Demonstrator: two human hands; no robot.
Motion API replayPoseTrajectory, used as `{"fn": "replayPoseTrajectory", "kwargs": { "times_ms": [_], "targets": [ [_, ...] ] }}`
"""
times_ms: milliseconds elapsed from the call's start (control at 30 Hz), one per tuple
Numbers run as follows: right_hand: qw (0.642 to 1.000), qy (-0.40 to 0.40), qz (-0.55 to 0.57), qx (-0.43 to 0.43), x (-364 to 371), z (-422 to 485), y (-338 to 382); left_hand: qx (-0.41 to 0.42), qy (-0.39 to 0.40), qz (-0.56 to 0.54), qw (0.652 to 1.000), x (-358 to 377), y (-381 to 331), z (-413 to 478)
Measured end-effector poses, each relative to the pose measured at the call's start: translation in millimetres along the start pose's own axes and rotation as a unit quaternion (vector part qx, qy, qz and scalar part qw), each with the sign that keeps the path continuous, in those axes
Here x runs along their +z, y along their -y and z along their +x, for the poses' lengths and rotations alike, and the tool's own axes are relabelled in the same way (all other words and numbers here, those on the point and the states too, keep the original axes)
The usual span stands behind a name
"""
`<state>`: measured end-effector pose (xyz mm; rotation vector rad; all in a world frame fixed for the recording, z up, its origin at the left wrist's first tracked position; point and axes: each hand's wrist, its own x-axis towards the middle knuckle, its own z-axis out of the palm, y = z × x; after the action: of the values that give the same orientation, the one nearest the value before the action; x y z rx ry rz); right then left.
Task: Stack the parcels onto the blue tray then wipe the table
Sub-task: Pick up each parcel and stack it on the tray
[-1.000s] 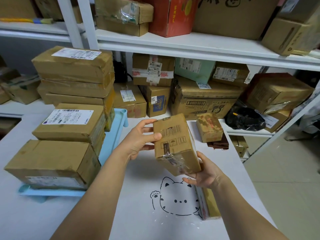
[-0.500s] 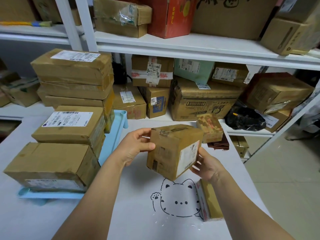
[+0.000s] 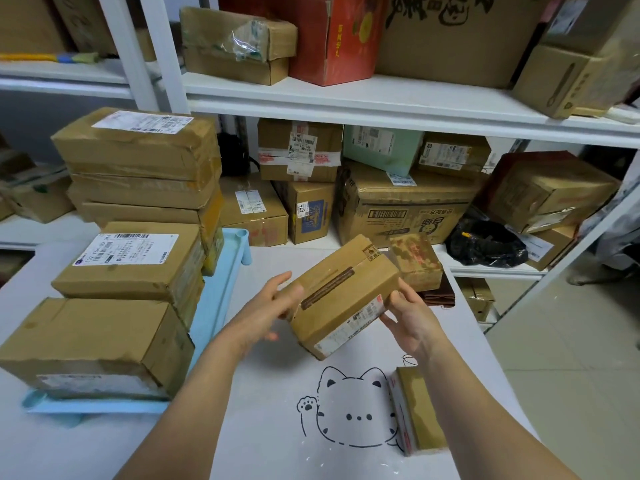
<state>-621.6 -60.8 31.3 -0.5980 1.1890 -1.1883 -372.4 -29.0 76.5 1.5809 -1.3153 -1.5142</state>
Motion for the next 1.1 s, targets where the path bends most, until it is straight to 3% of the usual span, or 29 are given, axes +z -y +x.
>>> {"fn": "replayPoseTrajectory", "kwargs": {
  "times_ms": [100,267,367,433,567,700,867,967,1100],
  "targets": [
    [1.000,0.005,-0.005,-0.008,6.0,1.9,2.2,0.002,-0.010,0.118,0.993,9.4,5.1,5.2],
    [1.000,0.014,-0.016,-0.017,18.9,-1.1,12.6,0.027,-0.081,0.148,0.985,16.3,14.7,13.9],
    [0.998,0.030,0.038,-0.030,22.6,0.1,18.1,0.006,-0.075,0.063,0.995,13.1,21.0,18.3],
    [0.997,0.042,0.057,-0.030,22.2,3.1,18.4,-0.008,-0.042,-0.062,0.997,12.7,23.7,18.2],
    [0.998,0.067,-0.016,-0.001,20.3,-0.9,12.1,0.005,0.000,-0.271,0.963,17.7,24.3,15.0],
    [0.983,0.141,-0.098,0.070,12.8,-7.5,-4.7,0.023,0.037,-0.322,0.946,16.7,30.2,13.3],
    [0.936,0.260,-0.206,0.117,8.0,-16.7,-13.2,0.038,0.092,-0.331,0.938,20.6,38.1,14.2],
    [0.926,0.298,-0.201,0.117,3.5,-16.9,-14.3,0.035,0.106,-0.390,0.914,25.3,39.7,16.9],
    [0.939,0.299,-0.149,0.089,6.4,-14.5,-12.9,0.039,0.127,-0.449,0.883,32.6,33.3,16.0]
  ]
}}
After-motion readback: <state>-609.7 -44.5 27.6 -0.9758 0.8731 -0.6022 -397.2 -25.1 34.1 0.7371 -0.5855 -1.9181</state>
